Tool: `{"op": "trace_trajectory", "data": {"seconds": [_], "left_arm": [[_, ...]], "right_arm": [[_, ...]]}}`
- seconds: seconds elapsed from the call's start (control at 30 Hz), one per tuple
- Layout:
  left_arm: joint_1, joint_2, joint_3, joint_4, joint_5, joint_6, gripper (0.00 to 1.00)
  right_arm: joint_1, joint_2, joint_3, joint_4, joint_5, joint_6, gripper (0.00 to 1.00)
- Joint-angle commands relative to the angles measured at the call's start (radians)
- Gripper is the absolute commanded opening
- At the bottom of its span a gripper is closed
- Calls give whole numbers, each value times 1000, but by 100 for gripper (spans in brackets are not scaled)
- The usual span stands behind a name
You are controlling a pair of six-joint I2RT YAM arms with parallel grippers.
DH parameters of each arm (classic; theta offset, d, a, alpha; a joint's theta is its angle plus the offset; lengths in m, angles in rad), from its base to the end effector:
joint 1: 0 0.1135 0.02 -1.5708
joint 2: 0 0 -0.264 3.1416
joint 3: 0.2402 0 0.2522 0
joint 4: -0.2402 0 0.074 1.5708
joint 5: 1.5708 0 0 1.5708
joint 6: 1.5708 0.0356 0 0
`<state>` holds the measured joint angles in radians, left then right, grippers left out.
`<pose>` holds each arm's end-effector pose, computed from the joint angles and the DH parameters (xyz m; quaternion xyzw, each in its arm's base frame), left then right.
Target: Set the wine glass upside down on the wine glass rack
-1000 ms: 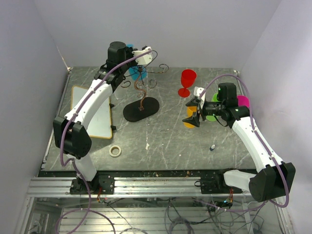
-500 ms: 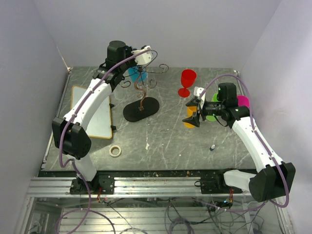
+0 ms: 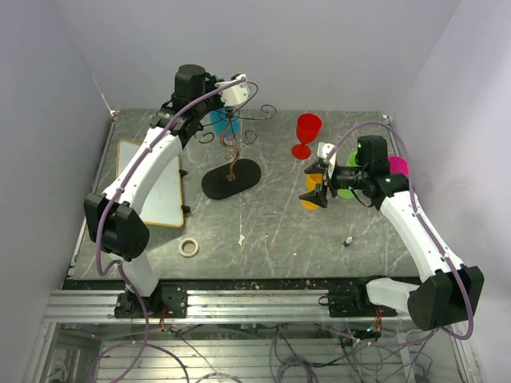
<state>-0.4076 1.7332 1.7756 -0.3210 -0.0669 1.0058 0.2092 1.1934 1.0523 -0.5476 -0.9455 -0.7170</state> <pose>0.3775 -0.1604 0.4142 0.5028 0.6200 0.2028 0.5672 0.2355 0.0795 0.3236 -0.5336 0.6335 0.3031 0.4713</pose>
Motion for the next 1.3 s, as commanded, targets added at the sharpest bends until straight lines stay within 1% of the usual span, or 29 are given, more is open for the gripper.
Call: {"op": "trace_trajectory", "data": {"seconds": [0.0,0.4,0.7,0.9,1.27], "left_arm": [[-10,-30,20,-35,39,-11,14],[-19,-50,-6,-47,20,14,17],[-25,-58,-16,-55,16,11,23],[-28,-68,-19,-55,15,5,31],[-29,-93,-32,-88,25,6,38]], "right_arm": [[-4,-5,-9,-1,6,-16,79],[-4,-6,-11,-1,13,-18,79],[-4,-8,-11,-3,14,-21,79],[-4,-10,-11,-5,16,-22,79],[-5,-11,-10,-4,16,-22,79]]}}
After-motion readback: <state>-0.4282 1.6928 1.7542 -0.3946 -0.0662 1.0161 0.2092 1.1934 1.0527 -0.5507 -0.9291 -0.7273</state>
